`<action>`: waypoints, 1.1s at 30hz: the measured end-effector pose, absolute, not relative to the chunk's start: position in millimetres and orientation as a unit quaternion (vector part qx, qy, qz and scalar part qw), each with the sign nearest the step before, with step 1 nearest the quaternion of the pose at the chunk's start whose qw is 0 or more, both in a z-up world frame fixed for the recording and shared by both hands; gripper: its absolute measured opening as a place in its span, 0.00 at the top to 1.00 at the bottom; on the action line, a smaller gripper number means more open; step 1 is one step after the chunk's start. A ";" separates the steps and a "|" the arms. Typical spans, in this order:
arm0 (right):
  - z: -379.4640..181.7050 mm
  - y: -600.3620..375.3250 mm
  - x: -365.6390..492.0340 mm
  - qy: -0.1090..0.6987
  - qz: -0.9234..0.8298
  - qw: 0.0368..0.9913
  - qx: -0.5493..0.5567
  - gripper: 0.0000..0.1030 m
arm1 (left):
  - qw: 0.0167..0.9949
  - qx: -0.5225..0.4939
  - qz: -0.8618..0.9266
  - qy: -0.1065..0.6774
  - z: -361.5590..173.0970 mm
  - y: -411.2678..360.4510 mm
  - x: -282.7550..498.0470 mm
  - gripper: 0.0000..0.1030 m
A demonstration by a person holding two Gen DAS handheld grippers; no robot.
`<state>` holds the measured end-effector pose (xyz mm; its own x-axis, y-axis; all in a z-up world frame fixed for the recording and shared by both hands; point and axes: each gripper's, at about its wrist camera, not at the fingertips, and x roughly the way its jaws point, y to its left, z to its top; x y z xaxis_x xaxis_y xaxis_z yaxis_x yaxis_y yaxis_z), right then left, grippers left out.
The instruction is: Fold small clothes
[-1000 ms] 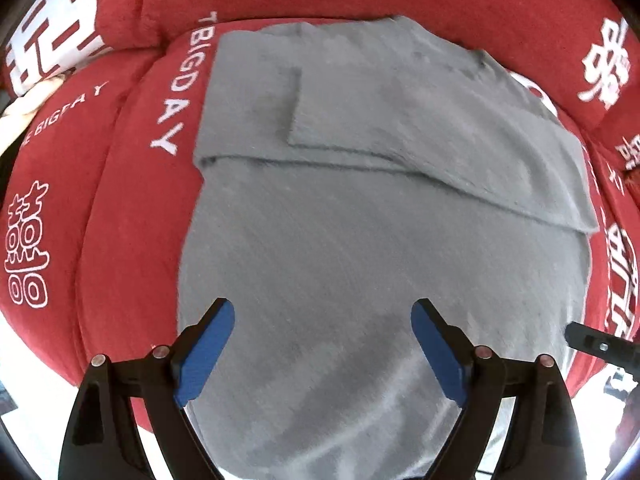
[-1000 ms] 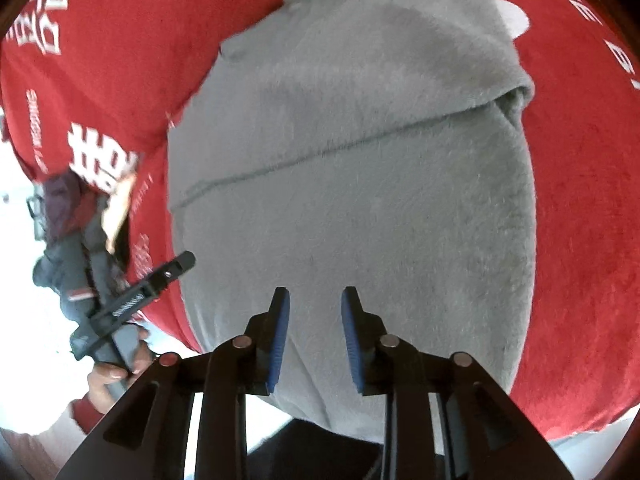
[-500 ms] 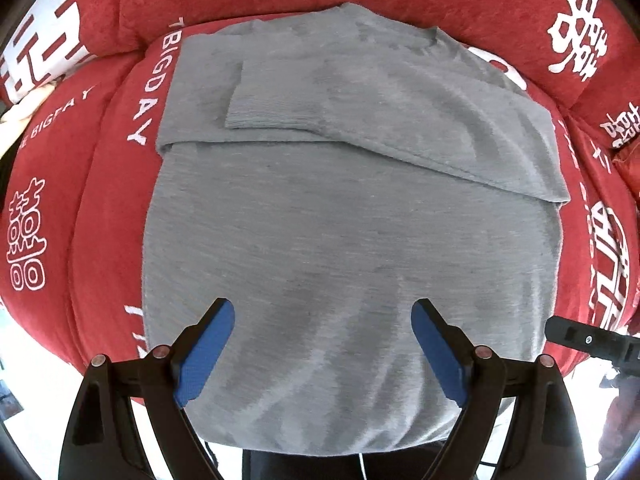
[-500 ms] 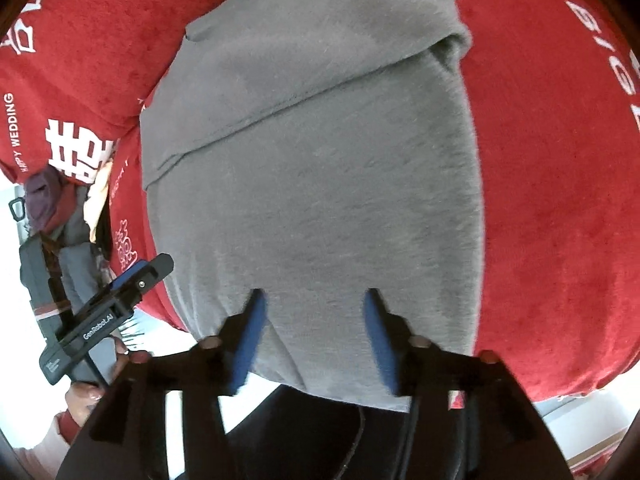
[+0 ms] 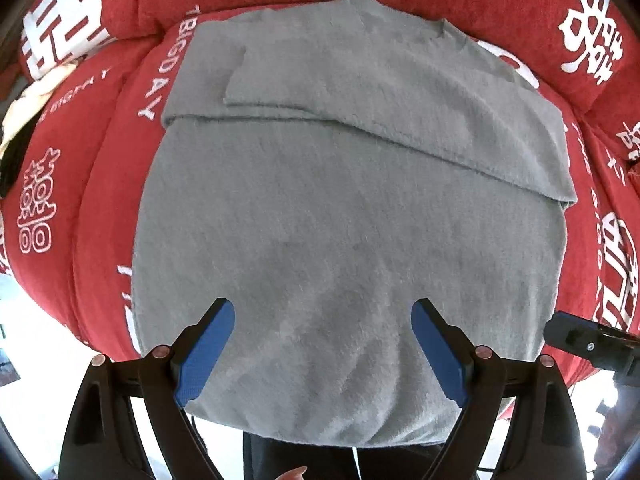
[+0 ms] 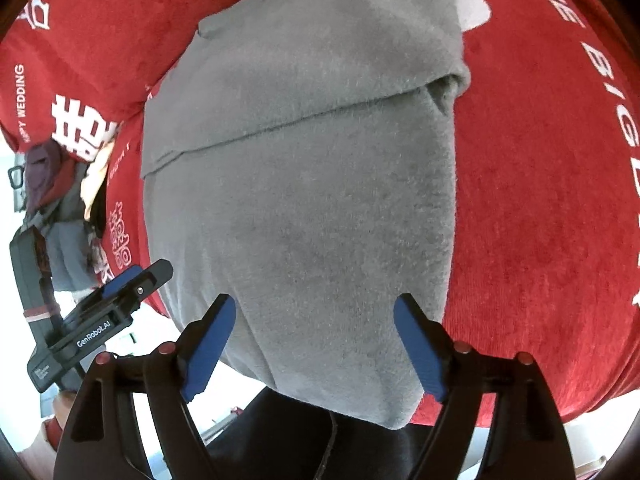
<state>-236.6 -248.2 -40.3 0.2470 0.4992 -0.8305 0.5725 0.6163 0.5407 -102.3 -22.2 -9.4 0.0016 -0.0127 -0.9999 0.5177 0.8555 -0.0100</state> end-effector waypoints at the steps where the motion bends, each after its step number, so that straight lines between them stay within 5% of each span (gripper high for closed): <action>1: -41.2 -246.7 -236.7 0.616 -0.026 0.657 0.434 0.19 | 0.678 0.181 -0.193 0.685 -11.0 -20.1 -103.0 0.12; 30: -28.5 -160.0 -307.2 0.552 -0.104 0.658 0.501 0.18 | 0.666 0.140 -0.254 0.687 -20.1 156.2 -110.7 0.12; 33: -39.4 -153.4 -322.8 0.549 -0.080 0.641 0.531 0.12 | 0.659 0.133 -0.268 0.690 -28.2 169.0 -119.4 0.12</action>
<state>-322.8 -153.4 -39.4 0.3853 0.4803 -0.7880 0.6850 0.4233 0.5930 -119.4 169.0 -28.2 -0.0959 -0.1705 -0.9807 0.5367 0.8209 -0.1952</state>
